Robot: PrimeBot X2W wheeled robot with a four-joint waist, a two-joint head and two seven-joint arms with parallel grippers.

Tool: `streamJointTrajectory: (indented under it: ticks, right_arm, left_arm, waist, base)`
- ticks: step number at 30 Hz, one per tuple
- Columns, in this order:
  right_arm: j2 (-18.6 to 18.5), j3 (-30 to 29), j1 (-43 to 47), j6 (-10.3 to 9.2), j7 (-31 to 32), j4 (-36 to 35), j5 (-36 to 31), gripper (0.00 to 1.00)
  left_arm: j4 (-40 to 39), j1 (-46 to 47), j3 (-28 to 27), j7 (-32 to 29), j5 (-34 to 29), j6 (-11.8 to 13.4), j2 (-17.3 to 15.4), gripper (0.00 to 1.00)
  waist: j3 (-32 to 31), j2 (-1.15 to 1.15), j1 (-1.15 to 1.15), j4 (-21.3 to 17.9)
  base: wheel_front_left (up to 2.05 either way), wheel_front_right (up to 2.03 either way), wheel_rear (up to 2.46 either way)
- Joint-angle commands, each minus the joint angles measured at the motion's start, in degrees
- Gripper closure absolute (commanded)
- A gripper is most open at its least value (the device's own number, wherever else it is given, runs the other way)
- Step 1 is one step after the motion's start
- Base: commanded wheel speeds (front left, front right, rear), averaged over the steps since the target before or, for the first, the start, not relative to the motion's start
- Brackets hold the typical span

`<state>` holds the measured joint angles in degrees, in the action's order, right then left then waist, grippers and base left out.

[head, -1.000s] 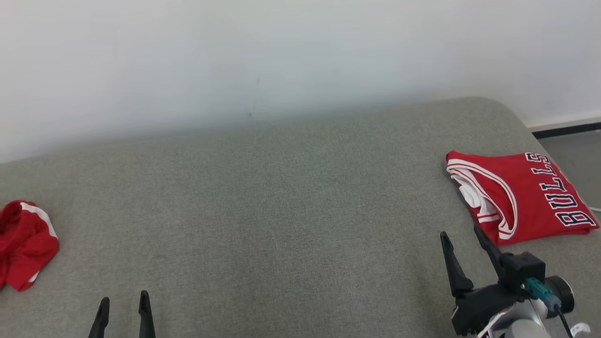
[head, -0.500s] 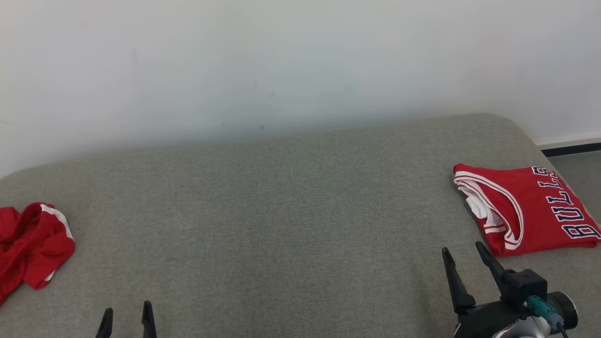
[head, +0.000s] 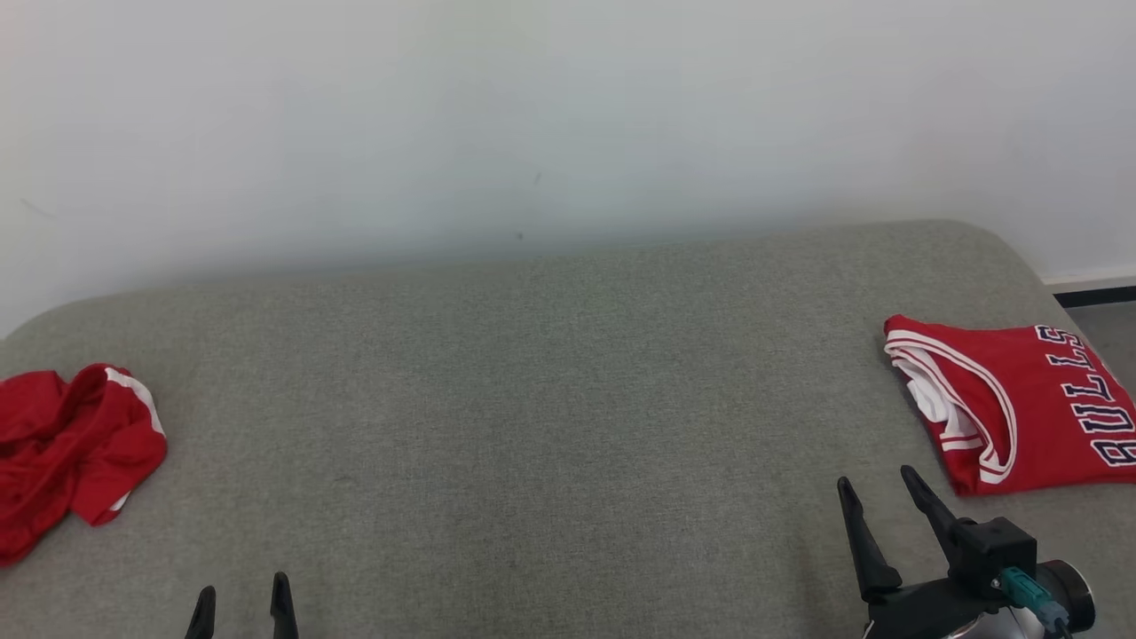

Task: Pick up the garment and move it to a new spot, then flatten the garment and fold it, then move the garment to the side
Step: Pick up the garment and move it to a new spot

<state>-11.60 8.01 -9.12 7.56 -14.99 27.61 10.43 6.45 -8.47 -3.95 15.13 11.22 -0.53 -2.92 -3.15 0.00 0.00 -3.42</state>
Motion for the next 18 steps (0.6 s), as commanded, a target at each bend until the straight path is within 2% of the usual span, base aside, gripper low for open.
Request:
streamJointTrajectory:
  ticks: [1, 7, 18]
  right_arm:
    - [-0.1, 0.1, 0.7, -0.17, -0.2, 0.0, 0.1, 0.00]
    - [0.3, 0.4, 0.7, -0.17, -0.2, -0.3, 0.0, 0.00]
    - [1.3, 1.9, 0.6, -0.17, -0.2, 0.0, 0.6, 0.00]
  left_arm:
    - [-0.3, -0.1, 0.0, 0.0, 0.7, 0.1, 0.0, 0.00]
    - [0.0, -0.1, 0.4, 0.0, 0.6, 0.5, 0.0, 0.00]
    - [0.4, -1.6, -0.4, 0.0, -0.3, 0.3, 0.0, 0.00]
  waist:
    - [0.0, 0.00, 0.00, 1.0]
    - [-0.2, 0.00, 0.00, 4.1]
    - [-1.4, 0.00, 0.00, 13.8]
  base:
    - [0.00, 0.00, 0.00]
    - [0.00, 0.00, 0.00]
    - [0.00, 0.00, 0.00]
